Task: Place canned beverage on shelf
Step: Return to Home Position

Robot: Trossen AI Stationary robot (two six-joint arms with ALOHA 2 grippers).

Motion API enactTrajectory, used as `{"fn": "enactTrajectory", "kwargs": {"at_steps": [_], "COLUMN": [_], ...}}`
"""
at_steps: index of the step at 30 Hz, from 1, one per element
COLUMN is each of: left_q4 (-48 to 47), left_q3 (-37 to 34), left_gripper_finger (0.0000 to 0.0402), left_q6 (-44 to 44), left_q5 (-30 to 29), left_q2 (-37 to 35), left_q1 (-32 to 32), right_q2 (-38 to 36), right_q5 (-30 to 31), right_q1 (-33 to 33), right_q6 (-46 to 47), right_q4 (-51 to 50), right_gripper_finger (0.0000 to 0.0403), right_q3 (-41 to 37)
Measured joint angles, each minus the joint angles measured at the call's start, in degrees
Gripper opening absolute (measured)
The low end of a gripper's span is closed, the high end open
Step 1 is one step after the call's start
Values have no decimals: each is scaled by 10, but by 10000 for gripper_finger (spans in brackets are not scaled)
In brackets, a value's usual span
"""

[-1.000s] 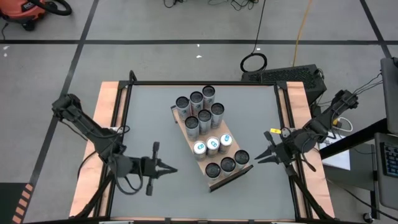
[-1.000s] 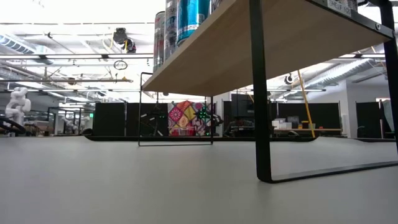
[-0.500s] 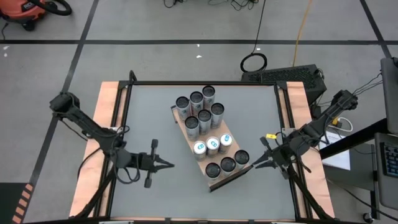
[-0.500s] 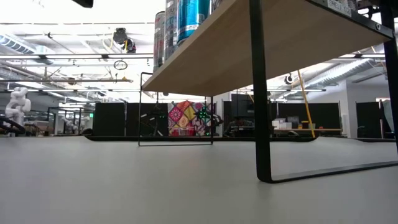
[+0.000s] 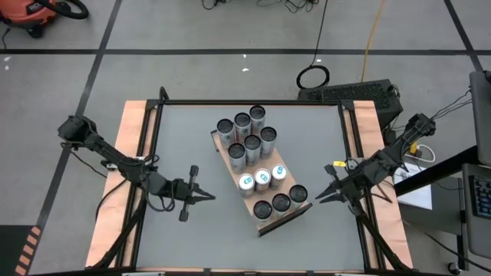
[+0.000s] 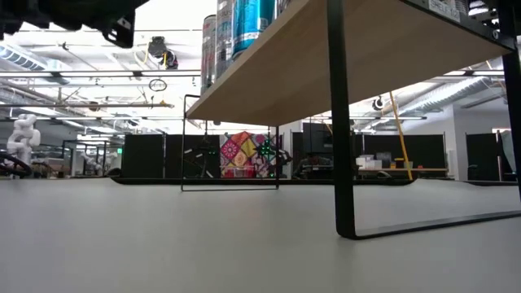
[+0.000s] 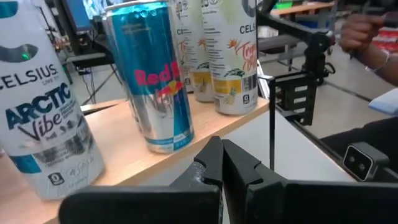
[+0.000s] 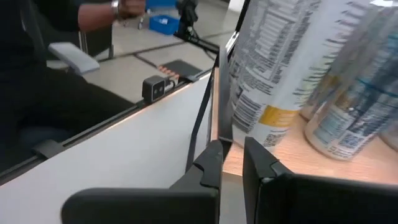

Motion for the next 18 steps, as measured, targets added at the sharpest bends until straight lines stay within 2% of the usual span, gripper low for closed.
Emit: {"fn": "enactTrajectory", "kwargs": {"at_steps": [8, 18], "left_q4": [99, 186], "left_q3": [-77, -169], "left_gripper_finger": [1, 1], "left_q6": [-10, -29], "left_q5": [6, 5], "left_q2": [-17, -64], "left_q1": [3, 2], "right_q2": [-98, -186], "right_q5": [0, 0], "right_q1": [0, 0], "right_q6": [0, 1], "right_q4": [13, 12], "right_gripper_finger": [0, 0], "right_q3": [-56, -109]}}
